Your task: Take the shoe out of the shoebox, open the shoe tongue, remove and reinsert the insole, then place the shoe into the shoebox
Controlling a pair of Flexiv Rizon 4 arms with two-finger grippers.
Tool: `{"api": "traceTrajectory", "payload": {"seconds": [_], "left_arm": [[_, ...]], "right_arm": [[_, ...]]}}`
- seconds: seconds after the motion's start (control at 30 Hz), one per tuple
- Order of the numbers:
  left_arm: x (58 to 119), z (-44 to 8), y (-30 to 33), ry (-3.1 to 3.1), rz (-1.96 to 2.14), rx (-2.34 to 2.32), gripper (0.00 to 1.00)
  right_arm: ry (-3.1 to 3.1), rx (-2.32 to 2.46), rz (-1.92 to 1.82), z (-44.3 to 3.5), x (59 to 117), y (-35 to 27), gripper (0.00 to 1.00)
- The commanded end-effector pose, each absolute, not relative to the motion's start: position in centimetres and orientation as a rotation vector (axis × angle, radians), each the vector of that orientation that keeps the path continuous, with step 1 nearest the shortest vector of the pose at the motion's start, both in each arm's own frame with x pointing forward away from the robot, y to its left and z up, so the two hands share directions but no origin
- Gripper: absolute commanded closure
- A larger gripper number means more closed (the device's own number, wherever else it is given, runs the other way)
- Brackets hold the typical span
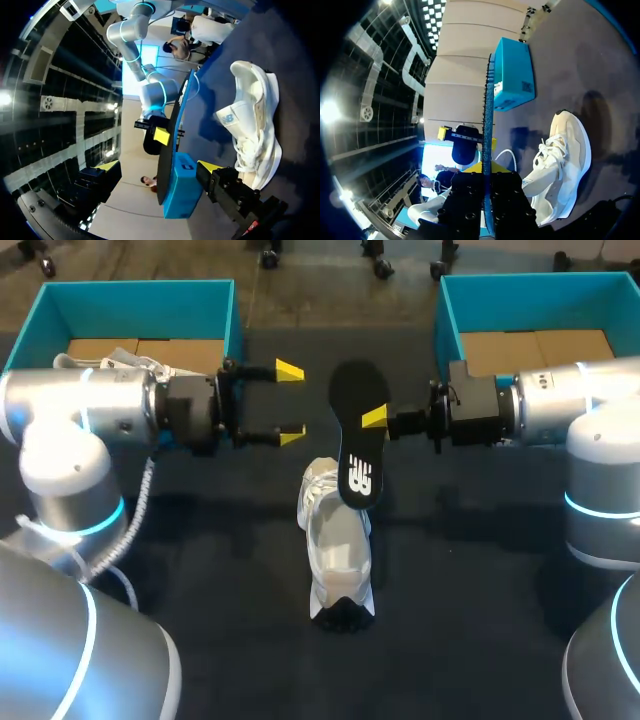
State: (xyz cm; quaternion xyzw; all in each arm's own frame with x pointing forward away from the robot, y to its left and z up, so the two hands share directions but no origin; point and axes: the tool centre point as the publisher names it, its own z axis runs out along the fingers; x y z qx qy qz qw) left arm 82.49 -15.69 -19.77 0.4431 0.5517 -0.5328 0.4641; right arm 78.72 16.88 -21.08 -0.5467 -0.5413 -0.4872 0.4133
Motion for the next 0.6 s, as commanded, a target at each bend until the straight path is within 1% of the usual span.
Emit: {"api": "traceTrajectory", "payload": {"seconds": [0.03,0.27,0.3,0.37,0.47,0.5,0.53,0.57,0.6], "left_arm": [[81.9,-20.4,-16.9,1.314,-1.304,0.973,0.0],[82.4,-20.9,-18.5,1.28,-1.308,0.923,0.0],[82.5,-21.0,-18.8,1.282,-1.312,0.921,0.02],[82.7,-21.0,-19.3,1.278,-1.301,0.909,0.03],[82.9,-21.1,-19.8,1.274,-1.294,0.908,0.08],[83.0,-21.1,-20.0,1.274,-1.302,0.908,0.16],[83.1,-21.1,-20.3,1.272,-1.286,0.91,0.2],[83.1,-21.1,-20.4,1.272,-1.289,0.909,0.24],[83.2,-21.0,-20.6,1.274,-1.295,0.909,0.25]], "right_arm": [[-1.361,-1.376,-1.226,-21.1,78.7,17.0,1.0],[-1.361,-1.376,-1.226,-21.1,78.7,17.0,1.0],[-1.361,-1.376,-1.226,-21.1,78.7,17.0,1.0],[-1.361,-1.376,-1.226,-21.1,78.7,17.0,1.0],[-1.361,-1.376,-1.226,-21.1,78.7,17.0,1.0],[-1.361,-1.376,-1.226,-21.1,78.7,17.0,1.0],[-1.361,-1.376,-1.226,-21.1,78.7,17.0,1.0],[-1.361,-1.376,-1.226,-21.1,78.7,17.0,1.0],[-1.361,-1.376,-1.226,-21.1,78.7,17.0,1.0]]}}
